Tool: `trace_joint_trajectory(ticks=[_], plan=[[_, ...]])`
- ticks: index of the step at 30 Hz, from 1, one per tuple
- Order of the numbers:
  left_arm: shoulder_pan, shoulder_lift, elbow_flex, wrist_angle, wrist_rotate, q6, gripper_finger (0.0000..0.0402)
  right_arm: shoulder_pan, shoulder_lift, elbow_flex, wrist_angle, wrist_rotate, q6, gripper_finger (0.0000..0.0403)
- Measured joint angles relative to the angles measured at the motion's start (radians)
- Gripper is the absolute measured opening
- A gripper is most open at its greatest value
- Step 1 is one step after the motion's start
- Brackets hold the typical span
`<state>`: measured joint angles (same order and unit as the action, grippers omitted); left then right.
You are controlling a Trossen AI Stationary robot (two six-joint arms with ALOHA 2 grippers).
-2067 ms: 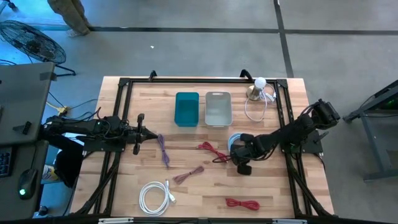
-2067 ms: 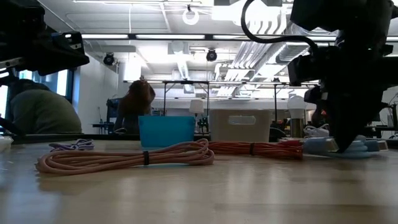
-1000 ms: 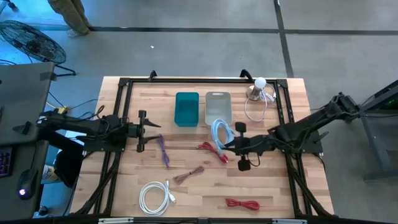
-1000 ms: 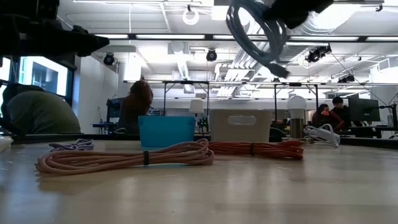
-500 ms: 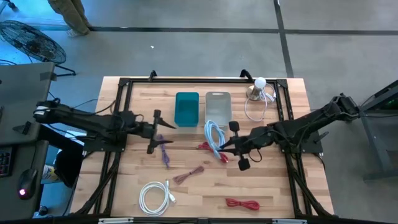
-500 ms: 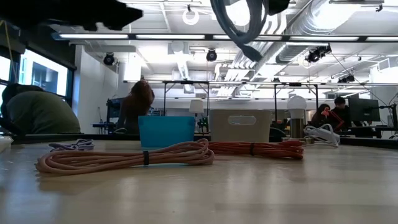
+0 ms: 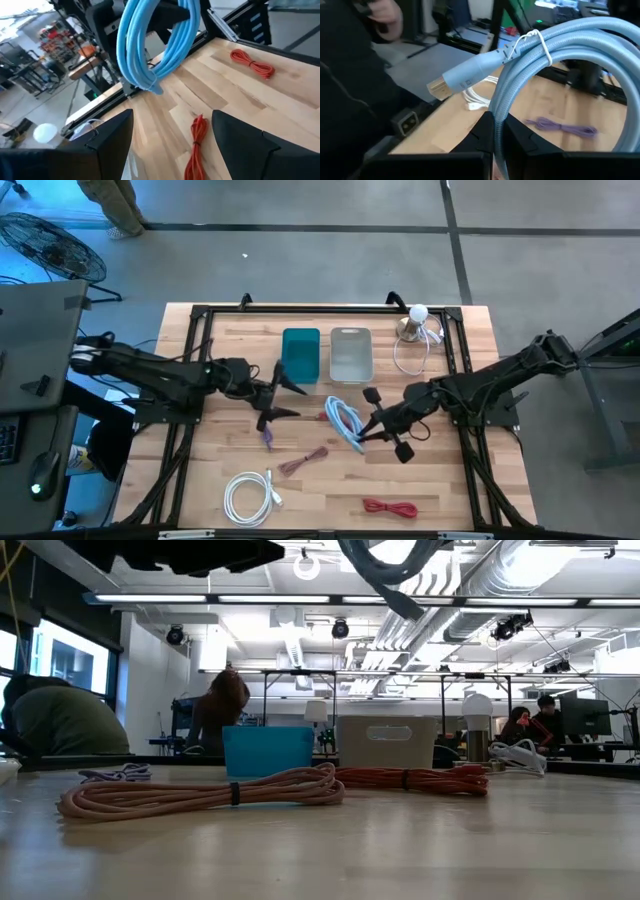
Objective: Pick & Place USB Port
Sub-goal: Put the blue HDMI cable into the blue bin
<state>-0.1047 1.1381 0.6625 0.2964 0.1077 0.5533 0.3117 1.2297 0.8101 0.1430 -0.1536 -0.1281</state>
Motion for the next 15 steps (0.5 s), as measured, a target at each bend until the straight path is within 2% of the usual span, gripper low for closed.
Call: trace_joint_trajectory(ticks=[15], plan=[[0.000, 0.025, 0.034, 0.020, 0.039, 0.053, 0.0266, -0.109, 0.115, 0.000, 0.161, -0.230, 0.019, 0.0010]])
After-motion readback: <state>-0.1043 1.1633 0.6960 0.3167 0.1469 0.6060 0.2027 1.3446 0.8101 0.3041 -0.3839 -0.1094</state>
